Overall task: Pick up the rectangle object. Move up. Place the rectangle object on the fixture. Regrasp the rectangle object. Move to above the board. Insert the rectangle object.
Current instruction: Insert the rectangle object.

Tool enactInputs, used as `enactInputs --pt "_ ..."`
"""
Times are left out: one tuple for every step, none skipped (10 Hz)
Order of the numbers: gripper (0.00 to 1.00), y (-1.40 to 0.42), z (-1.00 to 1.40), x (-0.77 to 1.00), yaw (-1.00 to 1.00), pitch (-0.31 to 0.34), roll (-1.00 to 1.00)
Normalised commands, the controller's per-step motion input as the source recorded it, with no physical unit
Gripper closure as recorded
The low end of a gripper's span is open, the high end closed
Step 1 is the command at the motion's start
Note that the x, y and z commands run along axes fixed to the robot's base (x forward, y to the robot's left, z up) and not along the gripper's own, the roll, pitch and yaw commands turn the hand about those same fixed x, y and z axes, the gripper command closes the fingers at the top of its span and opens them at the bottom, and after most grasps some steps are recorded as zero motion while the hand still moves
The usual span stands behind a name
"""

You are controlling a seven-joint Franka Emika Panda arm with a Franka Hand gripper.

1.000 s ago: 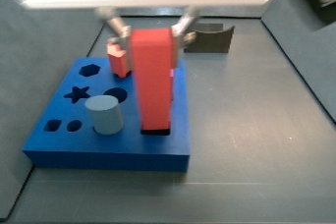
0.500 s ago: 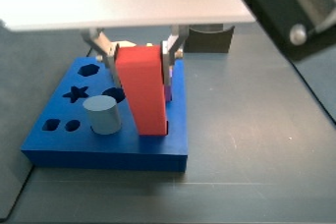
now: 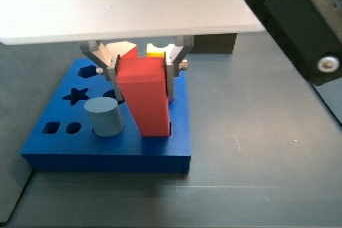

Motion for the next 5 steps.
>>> enactInputs --pt "1.0 0.14 -0.88 0.31 -0.12 0.034 -0.12" --pt "1.0 0.51 -0.62 0.35 -0.05 0.091 -0.22" --pt "1.0 0.62 -0.45 0.19 0.0 0.044 -0.38" --pt "1.0 0.58 -0.49 0.11 0.0 0.077 -0.35" --pt "1.0 0.58 -0.46 0.18 0.0 0.117 -0.34"
